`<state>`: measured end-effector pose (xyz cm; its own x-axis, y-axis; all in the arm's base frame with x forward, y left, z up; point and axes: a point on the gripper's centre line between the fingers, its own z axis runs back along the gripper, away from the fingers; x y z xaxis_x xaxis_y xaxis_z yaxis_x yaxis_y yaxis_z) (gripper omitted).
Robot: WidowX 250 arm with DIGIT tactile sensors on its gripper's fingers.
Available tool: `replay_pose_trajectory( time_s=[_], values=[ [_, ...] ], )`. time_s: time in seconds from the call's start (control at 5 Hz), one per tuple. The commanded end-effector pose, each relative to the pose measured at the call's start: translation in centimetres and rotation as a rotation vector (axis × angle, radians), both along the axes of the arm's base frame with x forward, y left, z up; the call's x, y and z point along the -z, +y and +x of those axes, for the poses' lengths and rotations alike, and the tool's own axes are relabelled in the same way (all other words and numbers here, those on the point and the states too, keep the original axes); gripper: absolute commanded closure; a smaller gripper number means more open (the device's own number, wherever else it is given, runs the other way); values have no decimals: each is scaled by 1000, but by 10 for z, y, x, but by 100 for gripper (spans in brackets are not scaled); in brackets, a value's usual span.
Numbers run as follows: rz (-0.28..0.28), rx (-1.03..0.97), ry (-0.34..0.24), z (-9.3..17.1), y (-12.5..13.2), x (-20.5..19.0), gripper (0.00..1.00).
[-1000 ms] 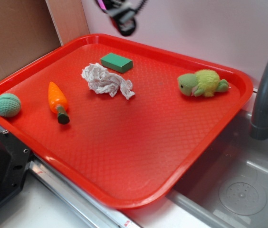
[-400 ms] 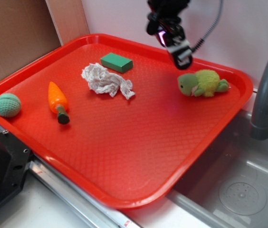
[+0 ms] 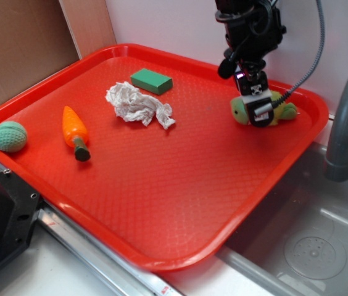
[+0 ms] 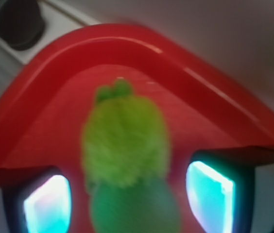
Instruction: Grab the green animal.
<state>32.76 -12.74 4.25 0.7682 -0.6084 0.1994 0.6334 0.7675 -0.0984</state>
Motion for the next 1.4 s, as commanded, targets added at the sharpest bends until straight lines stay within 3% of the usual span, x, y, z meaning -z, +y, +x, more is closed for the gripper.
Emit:
replay_pose_trajectory(
  time_s=[0.0,0.2,0.4,0.8,1.2],
  values=[
    [87,-58,-53,4,-17,-12,100],
    [138,-96,-43,3,-18,-7,100],
    [204,-138,23,-2,-14,-19,100],
    [260,-270,59,-26,6,-67,100],
    [125,-333,175,-77,44,-105,100]
  ],
)
